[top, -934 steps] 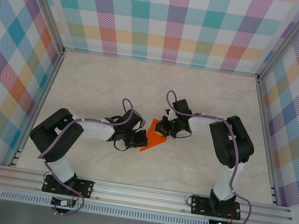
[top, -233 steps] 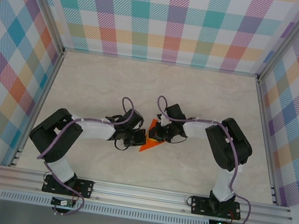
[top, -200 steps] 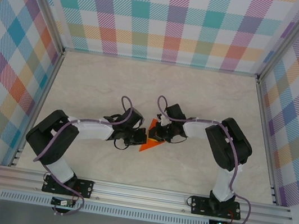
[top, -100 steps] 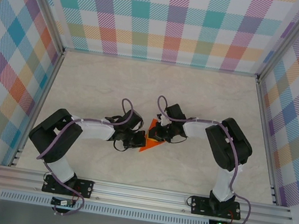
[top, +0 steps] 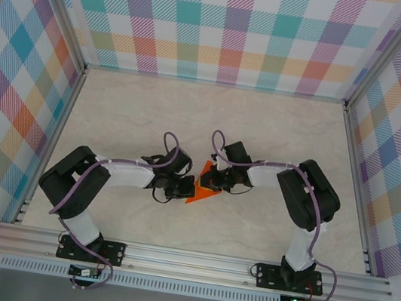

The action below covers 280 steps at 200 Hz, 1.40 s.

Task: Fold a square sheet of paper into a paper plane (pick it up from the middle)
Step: Fourth fold the wing at the center of the table.

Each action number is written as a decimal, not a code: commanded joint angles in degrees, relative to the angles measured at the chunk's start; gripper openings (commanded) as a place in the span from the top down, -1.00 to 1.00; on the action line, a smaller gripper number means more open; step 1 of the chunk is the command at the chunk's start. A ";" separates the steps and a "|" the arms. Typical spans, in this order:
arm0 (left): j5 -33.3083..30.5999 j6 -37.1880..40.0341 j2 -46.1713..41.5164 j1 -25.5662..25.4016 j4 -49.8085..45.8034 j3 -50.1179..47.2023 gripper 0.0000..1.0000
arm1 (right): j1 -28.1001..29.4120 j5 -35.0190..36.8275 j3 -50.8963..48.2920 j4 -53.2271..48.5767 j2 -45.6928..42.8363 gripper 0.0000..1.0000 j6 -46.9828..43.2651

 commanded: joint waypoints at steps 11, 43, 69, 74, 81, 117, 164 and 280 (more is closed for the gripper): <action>-3.24 0.78 1.74 -0.53 -8.16 -0.05 1.00 | -1.00 2.44 -0.17 -4.62 0.64 1.00 -2.65; -4.02 0.62 1.94 -0.52 -9.47 -0.72 1.00 | -8.06 4.44 0.09 -3.25 2.03 1.00 -1.17; -3.87 0.18 2.03 -0.53 -11.30 -1.43 1.00 | -12.72 6.19 0.94 -2.93 2.50 1.00 -1.26; -3.81 0.10 2.03 -0.53 -11.16 -1.55 1.00 | -13.54 6.67 1.16 -3.06 2.50 1.00 -1.29; -3.65 0.17 2.03 -0.45 -11.04 -1.71 1.00 | -14.65 7.22 1.71 -3.27 2.59 1.00 -1.20; -3.23 0.46 1.85 -0.48 -10.50 -1.49 1.00 | -18.88 9.78 6.05 -6.44 2.55 1.00 -0.49; -2.63 1.92 0.35 -0.49 -8.01 1.49 1.00 | -19.39 9.27 6.21 -10.51 -5.91 0.88 2.35; -23.36 2.75 -13.02 1.14 -7.51 6.91 -0.89 | -8.60 6.14 -5.22 -3.57 -14.40 -0.16 21.65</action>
